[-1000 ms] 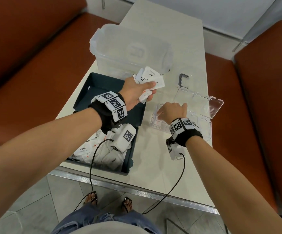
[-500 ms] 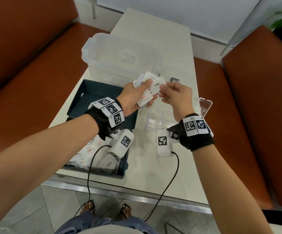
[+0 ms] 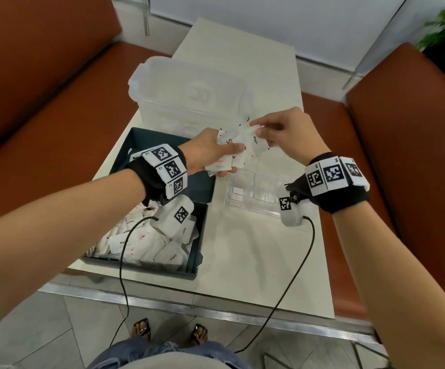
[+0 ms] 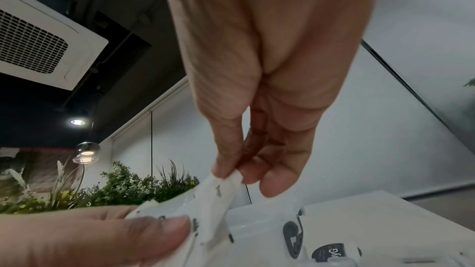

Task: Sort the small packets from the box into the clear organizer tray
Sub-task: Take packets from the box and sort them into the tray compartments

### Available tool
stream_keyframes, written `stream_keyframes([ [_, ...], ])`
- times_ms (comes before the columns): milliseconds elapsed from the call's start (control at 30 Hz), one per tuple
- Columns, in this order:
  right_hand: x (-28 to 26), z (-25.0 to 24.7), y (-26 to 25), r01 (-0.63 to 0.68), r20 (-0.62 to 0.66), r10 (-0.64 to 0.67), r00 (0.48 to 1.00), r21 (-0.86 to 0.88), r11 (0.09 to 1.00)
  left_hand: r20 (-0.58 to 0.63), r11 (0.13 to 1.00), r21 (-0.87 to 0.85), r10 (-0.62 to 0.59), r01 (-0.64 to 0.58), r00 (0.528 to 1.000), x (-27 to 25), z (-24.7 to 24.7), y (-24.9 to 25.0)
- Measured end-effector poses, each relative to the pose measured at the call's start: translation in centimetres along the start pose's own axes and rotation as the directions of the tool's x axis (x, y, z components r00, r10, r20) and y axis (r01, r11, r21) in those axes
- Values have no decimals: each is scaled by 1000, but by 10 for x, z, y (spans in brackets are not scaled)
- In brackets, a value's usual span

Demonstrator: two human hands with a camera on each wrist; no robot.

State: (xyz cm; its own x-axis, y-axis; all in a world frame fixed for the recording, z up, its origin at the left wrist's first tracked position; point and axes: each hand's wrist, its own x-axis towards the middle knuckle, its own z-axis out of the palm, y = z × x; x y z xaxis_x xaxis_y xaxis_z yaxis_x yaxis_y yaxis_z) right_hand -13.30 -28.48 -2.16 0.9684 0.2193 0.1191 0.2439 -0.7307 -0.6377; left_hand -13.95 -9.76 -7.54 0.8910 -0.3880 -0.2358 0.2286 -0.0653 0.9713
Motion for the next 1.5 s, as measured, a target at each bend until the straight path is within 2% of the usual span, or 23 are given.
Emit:
stream_keyframes([
  [233,2,12,4,-82,71,77,994,73,994,87,999,33,4,-7,996,-3,-2,6],
  [333,2,12,7,-145,32,142,989,143,979,50,999,32,6,-7,999,-3,-5,6],
  [400,1,9,10,-182,-29,195,980,251,951,-9,1000,3,11,-11,1000,-2,-7,5],
  [467,-1,7,10,-204,-95,262,960,398,894,-81,998,-66,4,-9,997,-1,-9,3],
  [533,-4,7,9,-225,-105,339,935,562,796,-138,987,-160,-14,-8,990,0,-8,3],
  [633,-9,12,5,-286,58,376,925,758,586,-170,952,-306,-31,-23,985,2,-4,4],
  [733,-13,24,0,-375,197,382,903,795,476,-176,933,-357,-17,-48,984,3,3,2],
  [833,-13,35,-1,-417,217,442,870,802,428,-203,939,-330,25,-93,979,4,10,0],
  [967,-12,40,-1,-432,198,503,841,805,406,-278,958,-255,55,-129,959,7,14,-2],
  [1133,-12,40,-5,-434,196,526,827,818,378,-232,948,-303,30,-101,972,5,16,-4],
  [1333,-12,23,5,-416,103,551,828,772,481,-222,937,-341,-6,-72,975,1,1,-6],
  [1500,-16,19,10,-373,77,465,882,717,589,-182,946,-324,-30,-31,983,-1,1,-6],
])
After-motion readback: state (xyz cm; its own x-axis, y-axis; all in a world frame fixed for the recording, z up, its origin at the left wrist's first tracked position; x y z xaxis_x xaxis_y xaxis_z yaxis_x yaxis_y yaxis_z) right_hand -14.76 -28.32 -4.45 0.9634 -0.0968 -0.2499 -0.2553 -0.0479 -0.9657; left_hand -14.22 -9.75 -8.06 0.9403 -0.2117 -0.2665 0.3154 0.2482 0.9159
